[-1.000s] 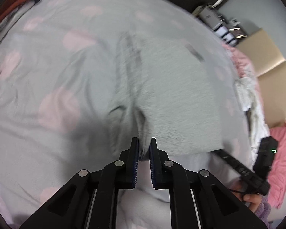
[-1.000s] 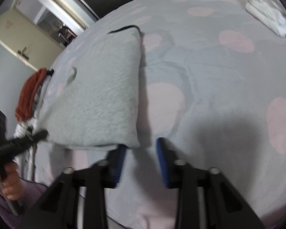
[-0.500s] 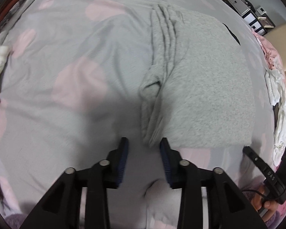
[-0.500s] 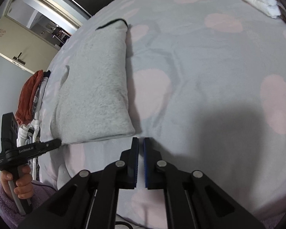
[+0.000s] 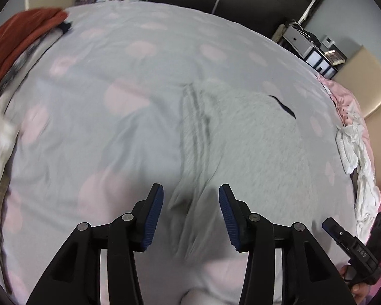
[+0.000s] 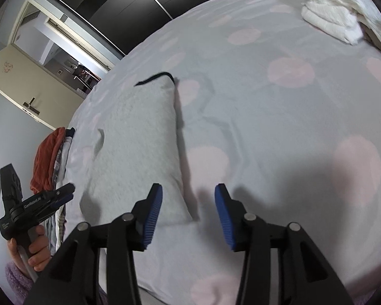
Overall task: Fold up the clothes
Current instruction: 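Grasp the folded grey shirt end with both tools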
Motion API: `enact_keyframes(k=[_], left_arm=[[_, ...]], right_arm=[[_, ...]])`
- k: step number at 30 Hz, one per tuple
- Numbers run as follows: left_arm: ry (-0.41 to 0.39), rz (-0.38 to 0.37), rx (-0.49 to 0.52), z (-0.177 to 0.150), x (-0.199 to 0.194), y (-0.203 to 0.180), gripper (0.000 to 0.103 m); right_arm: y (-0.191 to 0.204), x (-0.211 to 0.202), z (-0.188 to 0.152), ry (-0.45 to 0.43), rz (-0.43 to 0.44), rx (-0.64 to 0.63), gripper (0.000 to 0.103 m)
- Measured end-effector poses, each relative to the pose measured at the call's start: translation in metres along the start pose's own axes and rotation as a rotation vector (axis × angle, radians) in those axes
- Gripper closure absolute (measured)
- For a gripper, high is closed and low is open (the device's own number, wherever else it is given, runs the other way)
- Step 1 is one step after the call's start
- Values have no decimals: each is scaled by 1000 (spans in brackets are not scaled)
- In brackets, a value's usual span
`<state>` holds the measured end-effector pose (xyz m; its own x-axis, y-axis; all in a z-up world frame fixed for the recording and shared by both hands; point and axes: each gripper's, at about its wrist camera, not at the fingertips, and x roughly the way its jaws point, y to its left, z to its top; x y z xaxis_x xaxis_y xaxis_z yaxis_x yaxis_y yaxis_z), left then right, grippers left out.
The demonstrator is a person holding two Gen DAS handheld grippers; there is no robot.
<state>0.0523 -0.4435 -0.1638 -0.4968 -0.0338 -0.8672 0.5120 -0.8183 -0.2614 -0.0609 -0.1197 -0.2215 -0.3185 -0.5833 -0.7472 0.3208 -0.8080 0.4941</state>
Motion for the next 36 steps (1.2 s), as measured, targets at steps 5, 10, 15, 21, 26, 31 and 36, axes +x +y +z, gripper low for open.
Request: enact_keyframes(k=[5,10,15,21,26,31,36], left_arm=[[8,-2,1,21,32,-8,54],[38,-26,-56,47,72,-2,54],[43,-93,-47,61,95,-2,53],[11,-148,-20,73,106,-6,50],[29,-186,-13,77,114,-2,49],[26,-219,-17,78,119,6,49],[6,-203,-14,79,118,-2,62]], right_arm=[[15,13,23,-16,-5,-25,55],[28,36,44,-19,-20,-75,55],[33,68,66,3,-46,-121,55],[23,105,90,52,7,-78,55],[17,123,104,54,56,-44,52],[14,134,110,35,91,-28,50],[21,137,106,25,97,-73,73]])
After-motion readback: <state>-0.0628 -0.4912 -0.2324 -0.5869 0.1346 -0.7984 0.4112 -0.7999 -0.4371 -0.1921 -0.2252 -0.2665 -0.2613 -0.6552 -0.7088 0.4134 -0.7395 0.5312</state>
